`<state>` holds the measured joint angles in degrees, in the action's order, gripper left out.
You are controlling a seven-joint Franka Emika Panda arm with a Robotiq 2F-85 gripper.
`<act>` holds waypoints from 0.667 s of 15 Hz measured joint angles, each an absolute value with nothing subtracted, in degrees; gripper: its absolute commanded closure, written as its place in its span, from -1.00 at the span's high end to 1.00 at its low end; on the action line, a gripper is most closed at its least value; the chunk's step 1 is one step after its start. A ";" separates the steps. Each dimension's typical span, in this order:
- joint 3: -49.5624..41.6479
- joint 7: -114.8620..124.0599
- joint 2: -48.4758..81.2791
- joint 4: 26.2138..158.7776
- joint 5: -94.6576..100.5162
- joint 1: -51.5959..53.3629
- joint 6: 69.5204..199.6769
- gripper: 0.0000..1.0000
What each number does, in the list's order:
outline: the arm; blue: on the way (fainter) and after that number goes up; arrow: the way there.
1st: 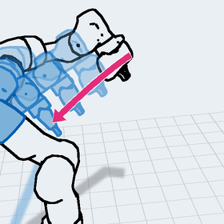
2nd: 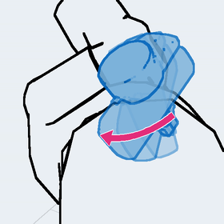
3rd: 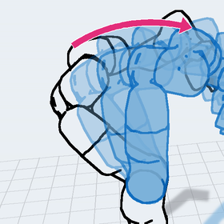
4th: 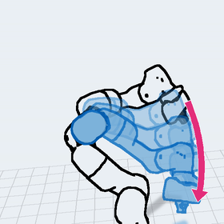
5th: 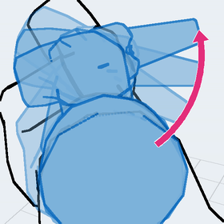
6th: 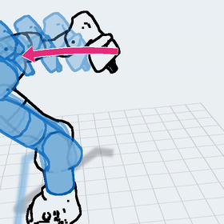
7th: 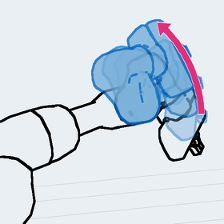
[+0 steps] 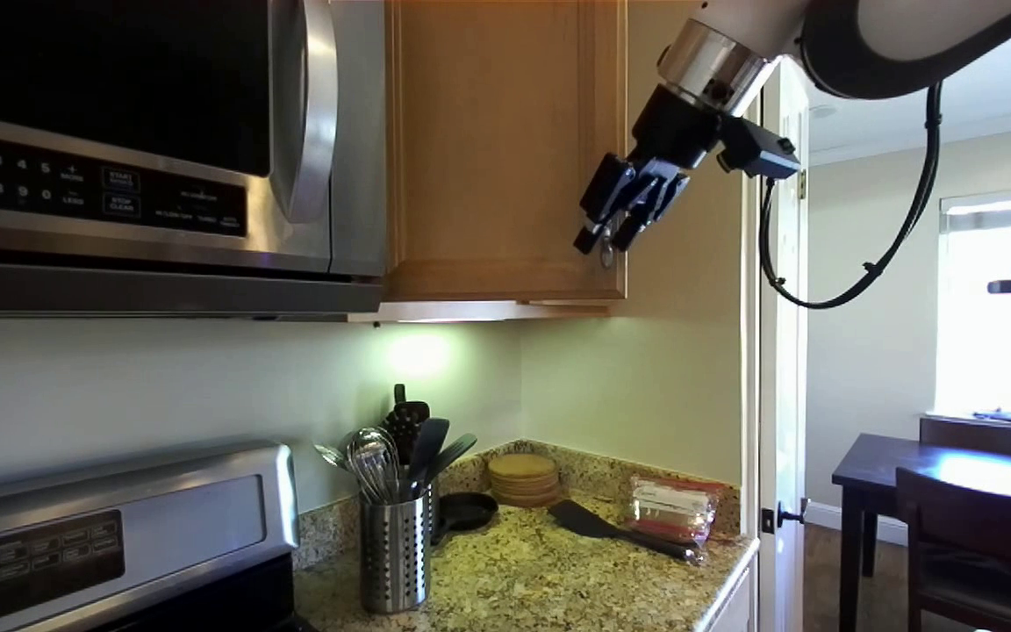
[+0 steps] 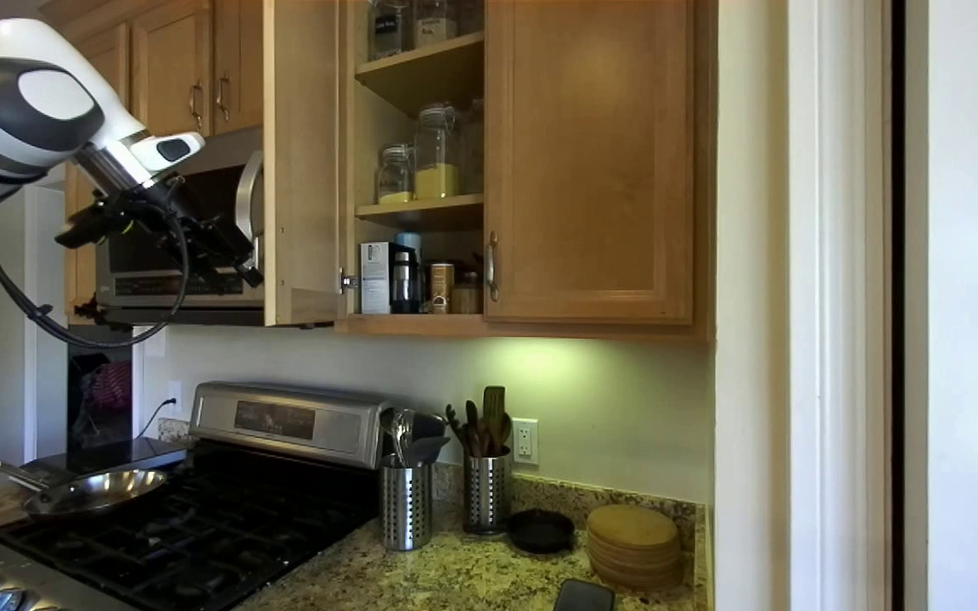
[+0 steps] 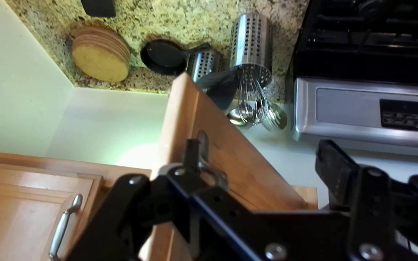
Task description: Open the top left cabinet door then remove the brown bottle out of the cabinet and close the left cabinet door
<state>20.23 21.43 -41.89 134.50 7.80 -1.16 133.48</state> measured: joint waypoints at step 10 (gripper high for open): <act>18.12 21.36 -42.83 132.50 8.72 -1.43 118.61 0.45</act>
<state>18.12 21.36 -42.83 132.50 8.72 -1.43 118.61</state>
